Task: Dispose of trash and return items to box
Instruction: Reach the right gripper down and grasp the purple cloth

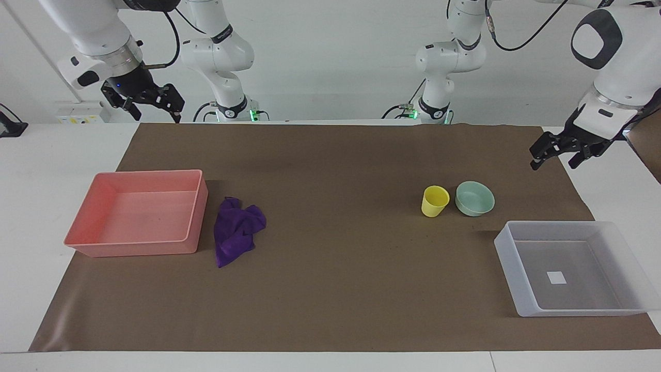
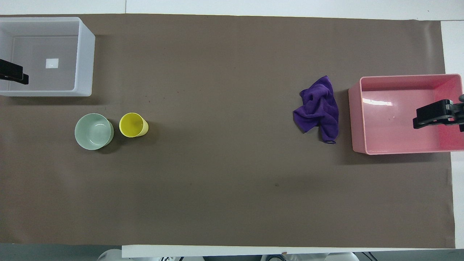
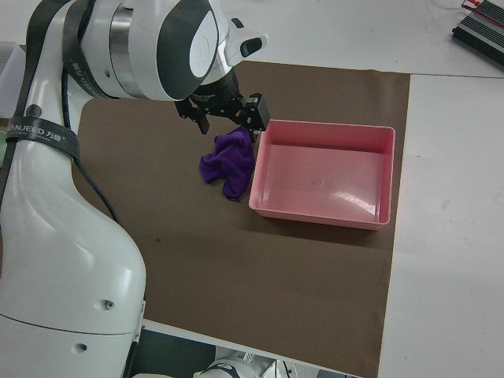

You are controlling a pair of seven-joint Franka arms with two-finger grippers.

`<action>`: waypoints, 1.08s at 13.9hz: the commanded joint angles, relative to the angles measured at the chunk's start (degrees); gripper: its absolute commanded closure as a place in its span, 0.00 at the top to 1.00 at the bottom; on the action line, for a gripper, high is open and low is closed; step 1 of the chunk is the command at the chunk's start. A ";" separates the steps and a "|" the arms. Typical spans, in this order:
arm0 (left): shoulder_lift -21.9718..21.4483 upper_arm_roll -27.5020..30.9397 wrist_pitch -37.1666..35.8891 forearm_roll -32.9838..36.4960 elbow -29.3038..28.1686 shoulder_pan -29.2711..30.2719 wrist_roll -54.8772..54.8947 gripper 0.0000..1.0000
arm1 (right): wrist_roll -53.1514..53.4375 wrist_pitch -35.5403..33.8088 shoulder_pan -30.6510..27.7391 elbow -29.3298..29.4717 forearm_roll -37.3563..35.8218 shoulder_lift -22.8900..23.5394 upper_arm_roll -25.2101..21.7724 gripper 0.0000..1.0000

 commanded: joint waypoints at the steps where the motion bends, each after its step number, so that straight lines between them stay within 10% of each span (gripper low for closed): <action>1: -1.04 0.05 -1.68 1.09 -0.74 -0.01 0.04 1.00 | 0.79 -0.34 -0.29 0.08 -0.08 -0.46 0.31 1.00; 15: -2.37 0.05 -1.85 1.09 -2.00 0.34 -0.14 1.00 | 4.40 35.75 10.44 -15.28 0.71 13.86 1.72 1.00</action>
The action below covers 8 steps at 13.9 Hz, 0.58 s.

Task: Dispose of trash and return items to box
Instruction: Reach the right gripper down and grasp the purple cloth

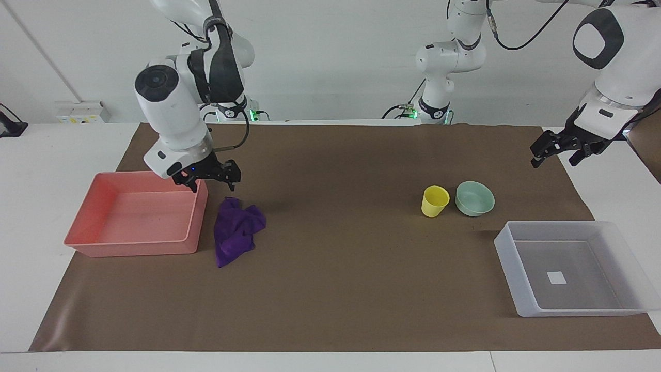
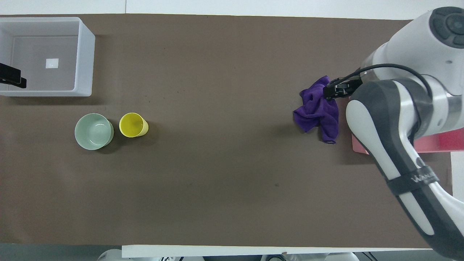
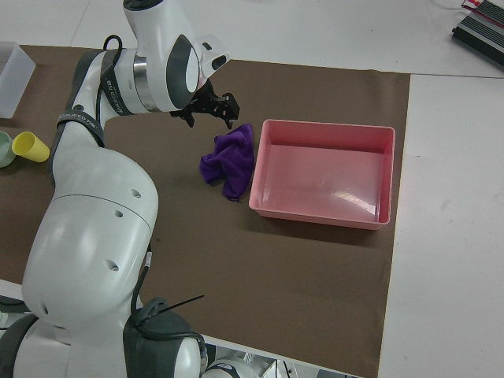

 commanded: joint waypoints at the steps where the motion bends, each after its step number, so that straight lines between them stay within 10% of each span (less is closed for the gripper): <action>1: -1.44 -0.13 -0.48 0.92 -1.52 0.31 -0.14 1.00 | 0.60 7.70 0.93 -6.60 0.24 0.43 0.18 1.00; 8: -3.98 -0.39 -1.03 0.74 -5.44 -0.57 -0.67 1.00 | 0.25 20.65 2.61 -14.09 -0.72 6.76 0.18 0.82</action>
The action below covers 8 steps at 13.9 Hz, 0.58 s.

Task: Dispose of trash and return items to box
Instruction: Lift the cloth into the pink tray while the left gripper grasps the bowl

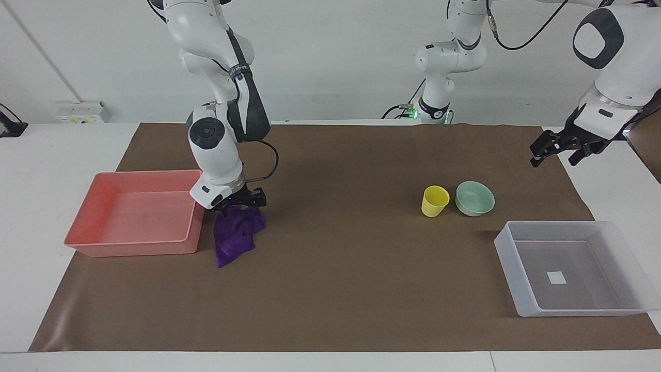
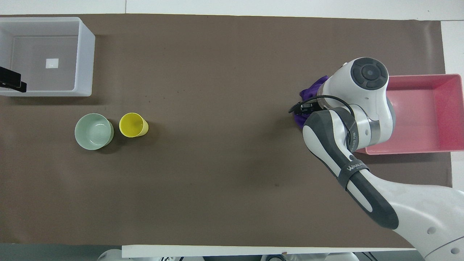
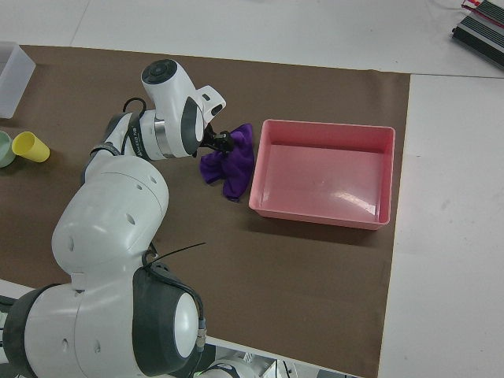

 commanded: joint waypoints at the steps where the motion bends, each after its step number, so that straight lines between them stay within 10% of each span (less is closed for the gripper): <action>1: -5.64 -0.34 6.38 0.74 -10.31 -0.35 -0.67 1.00 | 0.04 1.85 -0.67 -1.87 -0.59 0.54 0.03 0.74; 5: -11.90 -0.25 18.81 0.74 -31.06 0.35 -3.81 1.00 | 0.56 0.88 -0.94 -1.52 -0.67 0.54 0.03 0.07; 8: -10.33 -0.34 31.10 0.74 -38.65 -0.44 -6.21 1.00 | 0.91 0.44 -0.15 -0.21 -0.59 -0.85 0.21 0.01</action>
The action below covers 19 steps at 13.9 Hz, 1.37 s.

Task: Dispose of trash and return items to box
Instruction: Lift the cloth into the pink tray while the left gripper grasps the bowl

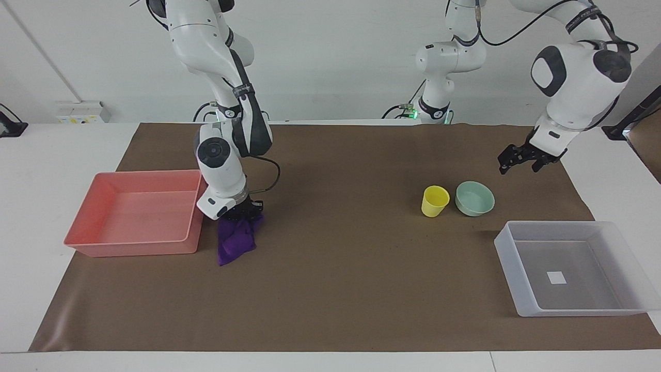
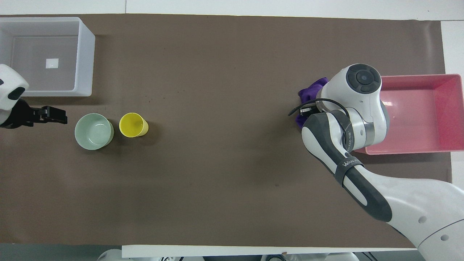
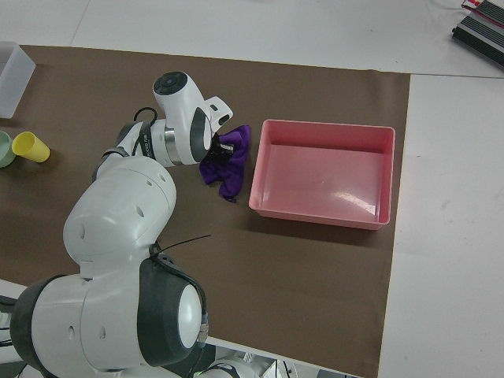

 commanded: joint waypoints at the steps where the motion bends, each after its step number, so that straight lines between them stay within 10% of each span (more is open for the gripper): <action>1: -0.02 -0.06 9.96 0.74 -7.49 -0.35 -1.88 1.00 | 1.52 -1.85 1.22 1.65 -0.49 -2.88 0.59 0.01; 7: 1.84 -0.06 22.52 0.74 -17.86 0.09 -4.41 0.99 | 2.23 -19.96 0.01 11.51 -0.58 -9.82 -0.11 0.01; 9: 3.41 -0.06 30.26 0.74 -20.42 -0.08 -5.48 0.01 | 1.27 -22.77 -3.93 11.34 -0.67 -13.86 -0.11 0.01; 19: 2.92 0.21 22.60 0.74 -15.34 0.44 -4.34 0.00 | -19.74 -18.14 -26.45 0.01 -1.11 -18.10 0.07 0.06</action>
